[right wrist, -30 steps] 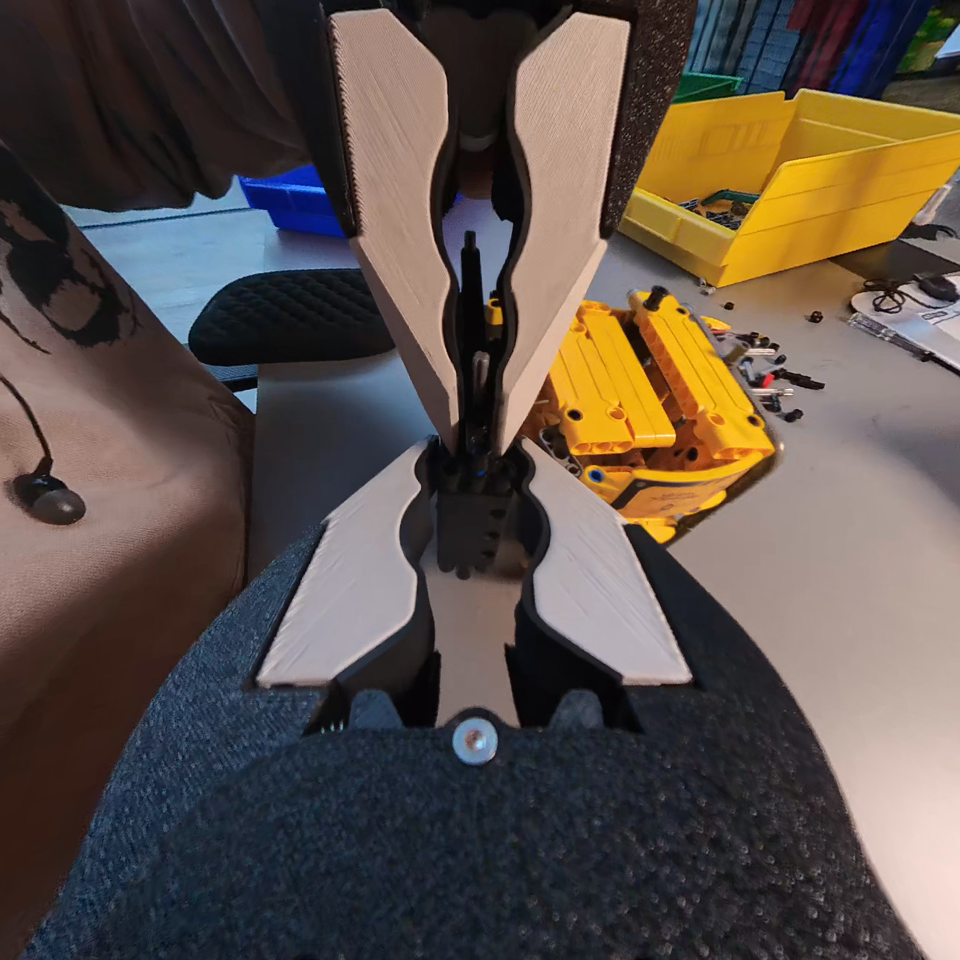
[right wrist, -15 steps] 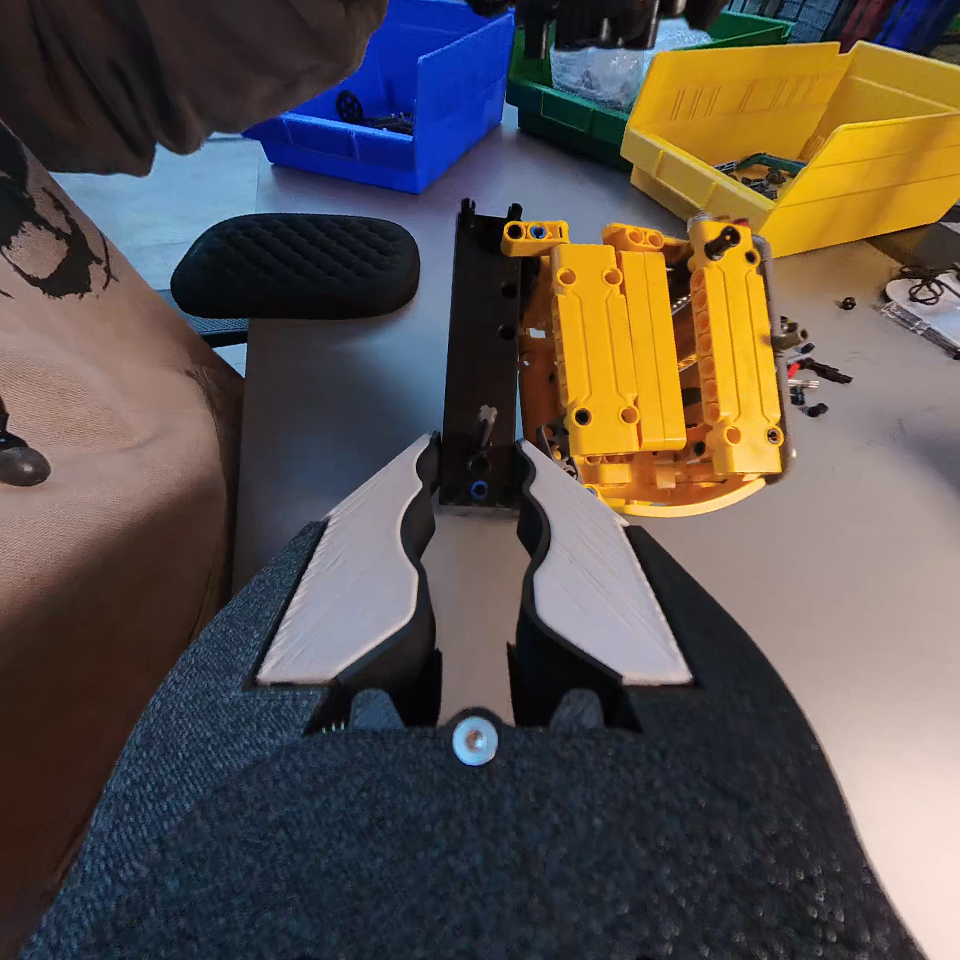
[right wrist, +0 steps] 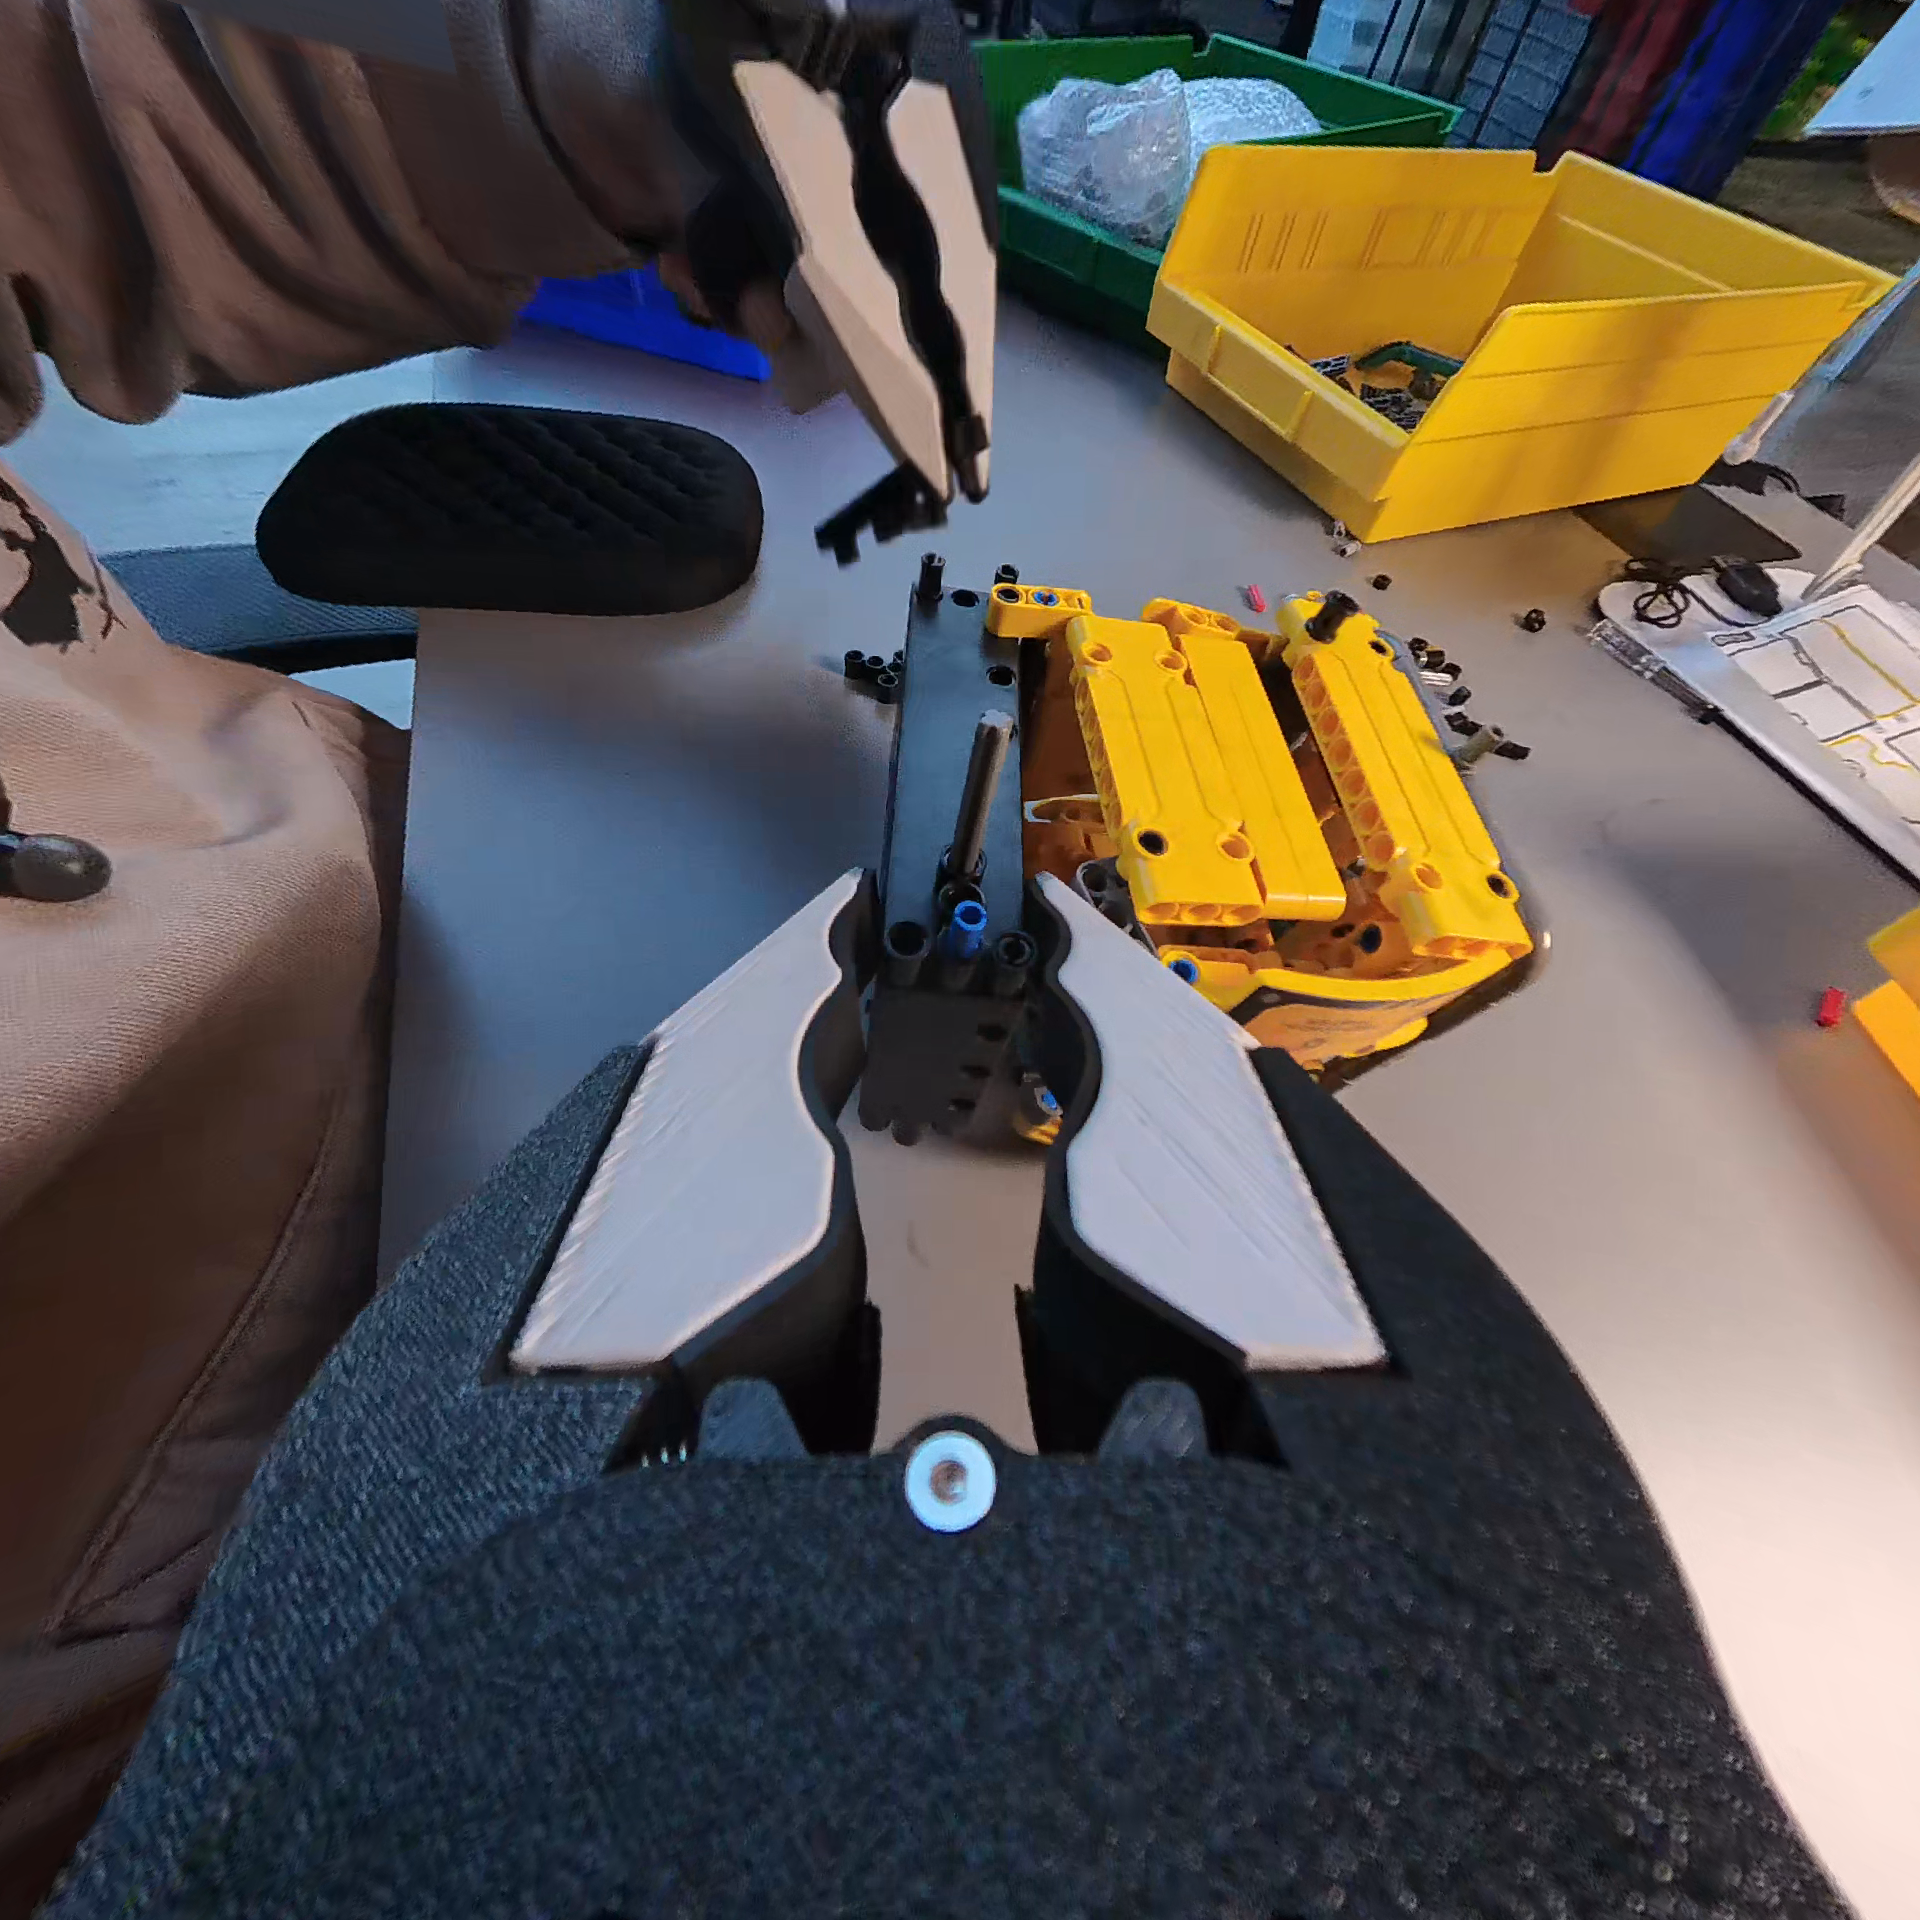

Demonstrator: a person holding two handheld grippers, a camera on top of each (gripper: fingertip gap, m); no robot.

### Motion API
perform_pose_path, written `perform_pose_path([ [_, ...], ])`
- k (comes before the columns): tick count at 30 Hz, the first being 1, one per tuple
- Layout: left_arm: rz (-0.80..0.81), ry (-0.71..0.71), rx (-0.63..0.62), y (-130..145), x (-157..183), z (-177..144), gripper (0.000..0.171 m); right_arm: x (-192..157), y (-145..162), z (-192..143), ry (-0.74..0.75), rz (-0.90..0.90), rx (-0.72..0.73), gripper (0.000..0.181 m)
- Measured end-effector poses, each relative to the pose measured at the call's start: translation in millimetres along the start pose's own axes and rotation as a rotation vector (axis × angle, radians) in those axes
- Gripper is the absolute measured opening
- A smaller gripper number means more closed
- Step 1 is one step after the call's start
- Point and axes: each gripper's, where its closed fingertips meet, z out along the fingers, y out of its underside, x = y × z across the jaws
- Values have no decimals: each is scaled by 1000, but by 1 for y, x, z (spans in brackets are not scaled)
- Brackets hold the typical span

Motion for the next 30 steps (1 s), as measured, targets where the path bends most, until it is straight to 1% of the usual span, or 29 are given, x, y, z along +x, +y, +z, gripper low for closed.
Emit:
perform_pose_path([
  [3, -12, -27, -79, 31, 2, 10, 7, 0, 0, 0, -18, 6, 3, 25],
  [7, -6, -51, -155, 54, 0, 20, 15, 2, 1, 1, -27, -16, -23, 26],
  [9, 9, -71, -161, 55, -2, 18, 22, 3, 1, 1, -27, -26, -38, 26],
  [11, 31, -85, -122, 47, -1, 8, 27, 3, 2, 0, -17, -34, -51, 26],
  [14, 80, -104, -64, 38, 8, -14, 28, 3, 3, -1, 9, -44, -56, 27],
  [16, 91, -115, -65, 42, 15, -26, 29, 3, 3, -2, 19, -45, -52, 28],
  [20, 99, -108, -79, 57, 37, -43, 30, 3, 3, -2, 24, -41, -41, 29],
  [25, 118, -96, -115, 73, 68, -53, 30, 0, 4, -3, 30, -58, -52, 35],
  [27, 140, -62, -119, 75, 86, -54, 28, -2, 5, -5, 36, -65, -58, 37],
  [30, 210, 18, -136, 81, 120, -53, 21, -7, 6, -12, 50, -69, -61, 38],
])
